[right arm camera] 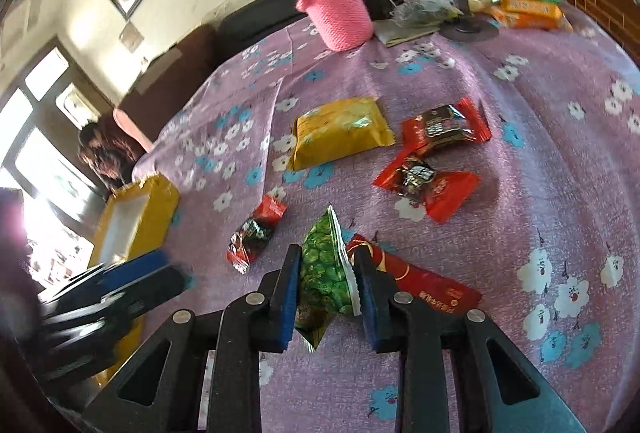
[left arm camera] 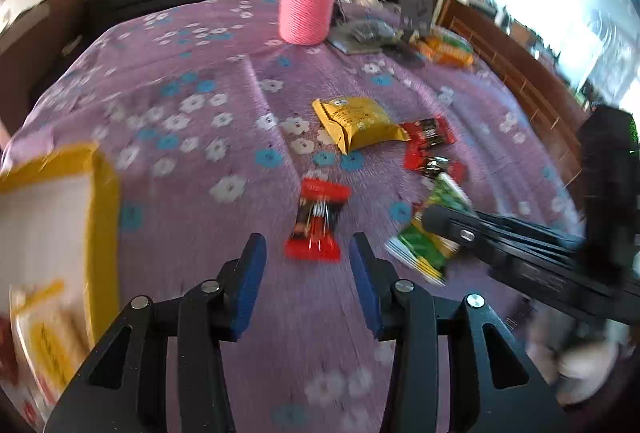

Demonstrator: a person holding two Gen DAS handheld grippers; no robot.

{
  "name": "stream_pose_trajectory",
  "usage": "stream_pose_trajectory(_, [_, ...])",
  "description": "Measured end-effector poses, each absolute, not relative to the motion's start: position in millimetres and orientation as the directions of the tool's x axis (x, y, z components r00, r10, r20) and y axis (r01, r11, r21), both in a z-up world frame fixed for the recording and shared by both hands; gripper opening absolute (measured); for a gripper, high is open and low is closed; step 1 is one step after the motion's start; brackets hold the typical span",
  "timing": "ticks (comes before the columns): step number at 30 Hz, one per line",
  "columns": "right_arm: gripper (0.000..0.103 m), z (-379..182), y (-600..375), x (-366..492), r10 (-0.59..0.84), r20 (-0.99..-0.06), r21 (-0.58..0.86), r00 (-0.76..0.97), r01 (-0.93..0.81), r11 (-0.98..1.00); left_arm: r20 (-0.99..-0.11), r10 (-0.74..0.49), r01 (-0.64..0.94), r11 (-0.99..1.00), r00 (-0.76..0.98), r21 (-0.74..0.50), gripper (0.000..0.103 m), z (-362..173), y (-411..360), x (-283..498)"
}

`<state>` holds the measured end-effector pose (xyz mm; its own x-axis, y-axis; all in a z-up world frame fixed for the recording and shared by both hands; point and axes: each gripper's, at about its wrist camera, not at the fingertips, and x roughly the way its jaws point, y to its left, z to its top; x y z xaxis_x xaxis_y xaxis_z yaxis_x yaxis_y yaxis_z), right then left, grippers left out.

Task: Organize snacks
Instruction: 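Grasp the green pea bag with the right tool while the left tool grasps the red-black candy, then carry both held snacks into the yellow tray and open both tools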

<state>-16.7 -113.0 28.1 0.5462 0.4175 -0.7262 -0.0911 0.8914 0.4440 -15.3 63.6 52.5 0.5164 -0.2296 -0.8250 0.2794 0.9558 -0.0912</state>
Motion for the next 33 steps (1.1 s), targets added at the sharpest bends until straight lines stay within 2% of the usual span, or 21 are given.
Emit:
stream_pose_trajectory(5, [0.027, 27, -120, -14, 0.445, -0.715, 0.484, 0.539, -0.078, 0.872, -0.85, -0.211, 0.318, 0.947, 0.484, -0.054, 0.043, 29, 50, 11])
stream_pose_trajectory(9, [0.027, 26, -120, -14, 0.459, -0.708, 0.499, 0.537, -0.08, 0.863, -0.853, -0.164, 0.348, 0.937, 0.495, 0.021, 0.044, 21, 38, 16])
stream_pose_trajectory(10, [0.027, 26, -120, -15, 0.458, -0.708, 0.499, 0.538, -0.08, 0.863, -0.857, -0.163, 0.352, 0.936, 0.489, 0.024, 0.04, 21, 37, 15])
stream_pose_trajectory(12, [0.027, 26, -119, -15, 0.46, -0.708, 0.5, 0.537, -0.079, 0.862, -0.852, -0.176, 0.365, 0.931, 0.493, 0.02, 0.023, 22, 36, 12])
stream_pose_trajectory(13, [0.027, 26, -119, -15, 0.459, -0.708, 0.499, 0.537, -0.079, 0.863, -0.852, -0.178, 0.368, 0.93, 0.492, 0.018, 0.023, 22, 36, 11])
stream_pose_trajectory(23, [0.027, 30, -114, -17, 0.485, -0.68, 0.513, 0.55, -0.117, 0.851, -0.806, -0.236, 0.305, 0.95, 0.543, -0.072, 0.022, 47, 60, -8])
stream_pose_trajectory(27, [0.027, 33, -114, -19, 0.526, -0.646, 0.55, 0.553, -0.141, 0.823, -0.771, -0.266, 0.282, 0.952, 0.578, -0.117, 0.023, 69, 77, -36])
stream_pose_trajectory(33, [0.027, 31, -106, -22, 0.545, -0.645, 0.559, 0.536, -0.155, 0.814, -0.73, -0.262, 0.19, 0.965, 0.632, -0.182, 0.023, 96, 131, -86])
